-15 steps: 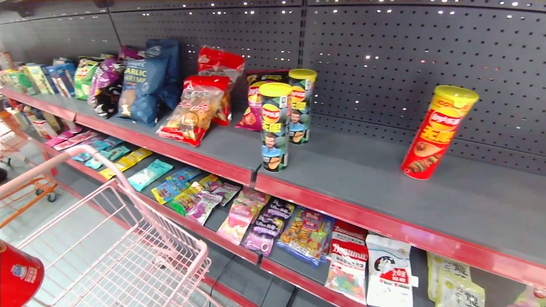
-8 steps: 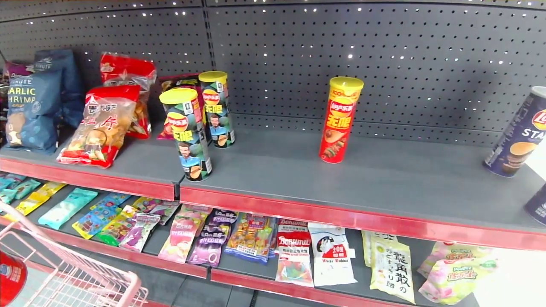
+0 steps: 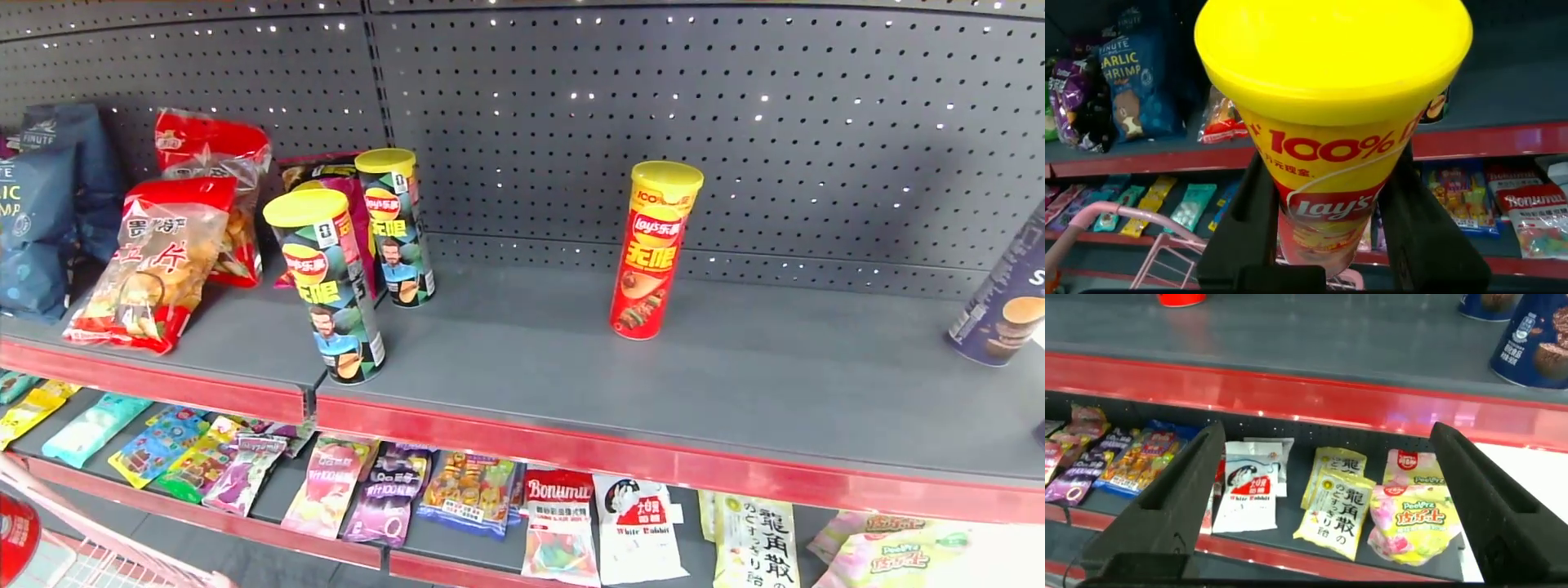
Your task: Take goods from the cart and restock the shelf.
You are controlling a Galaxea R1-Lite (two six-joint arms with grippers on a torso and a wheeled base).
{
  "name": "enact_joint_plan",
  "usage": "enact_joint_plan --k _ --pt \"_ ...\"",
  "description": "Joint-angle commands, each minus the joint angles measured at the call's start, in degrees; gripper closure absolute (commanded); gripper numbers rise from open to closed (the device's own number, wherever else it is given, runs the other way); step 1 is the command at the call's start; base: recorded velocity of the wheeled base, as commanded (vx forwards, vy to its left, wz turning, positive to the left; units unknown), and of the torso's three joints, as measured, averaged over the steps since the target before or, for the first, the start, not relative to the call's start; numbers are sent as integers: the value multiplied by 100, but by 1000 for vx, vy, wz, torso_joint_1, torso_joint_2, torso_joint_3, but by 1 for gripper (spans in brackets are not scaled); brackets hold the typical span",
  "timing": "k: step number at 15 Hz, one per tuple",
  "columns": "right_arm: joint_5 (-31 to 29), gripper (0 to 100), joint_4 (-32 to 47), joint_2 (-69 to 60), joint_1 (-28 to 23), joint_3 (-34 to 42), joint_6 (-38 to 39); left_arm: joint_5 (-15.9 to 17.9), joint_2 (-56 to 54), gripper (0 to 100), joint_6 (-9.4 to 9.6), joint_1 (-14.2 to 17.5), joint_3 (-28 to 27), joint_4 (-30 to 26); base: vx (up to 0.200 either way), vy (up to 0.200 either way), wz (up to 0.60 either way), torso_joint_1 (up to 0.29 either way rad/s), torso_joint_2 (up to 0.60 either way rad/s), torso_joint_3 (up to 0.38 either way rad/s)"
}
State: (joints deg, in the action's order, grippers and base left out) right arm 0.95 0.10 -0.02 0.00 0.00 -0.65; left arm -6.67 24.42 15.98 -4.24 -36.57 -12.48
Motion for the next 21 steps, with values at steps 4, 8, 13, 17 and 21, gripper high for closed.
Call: enact_joint_plan --k 4,8,13,17,21 --pt "10 0 -1 2 0 0 -23 298 -666 100 19 -24 221 -44 0 0 0 0 0 0" --pt "590 0 -71 2296 264 -2654 478 764 -1211 100 10 -217 476 -167 0 0 0 0 0 0" --pt "1232 0 -177 4775 1354 -4184 -744 1080 -1264 100 -772 -305 897 -132 0 0 0 0 0 0" --pt "1214 0 -203 6445 2224 -4904 -718 1177 -1194 100 -1018 -340 941 -132 0 0 0 0 0 0" --pt "1540 0 -906 7842 2232 -5212 -718 1045 -1203 100 -948 -314 941 -149 0 0 0 0 0 0"
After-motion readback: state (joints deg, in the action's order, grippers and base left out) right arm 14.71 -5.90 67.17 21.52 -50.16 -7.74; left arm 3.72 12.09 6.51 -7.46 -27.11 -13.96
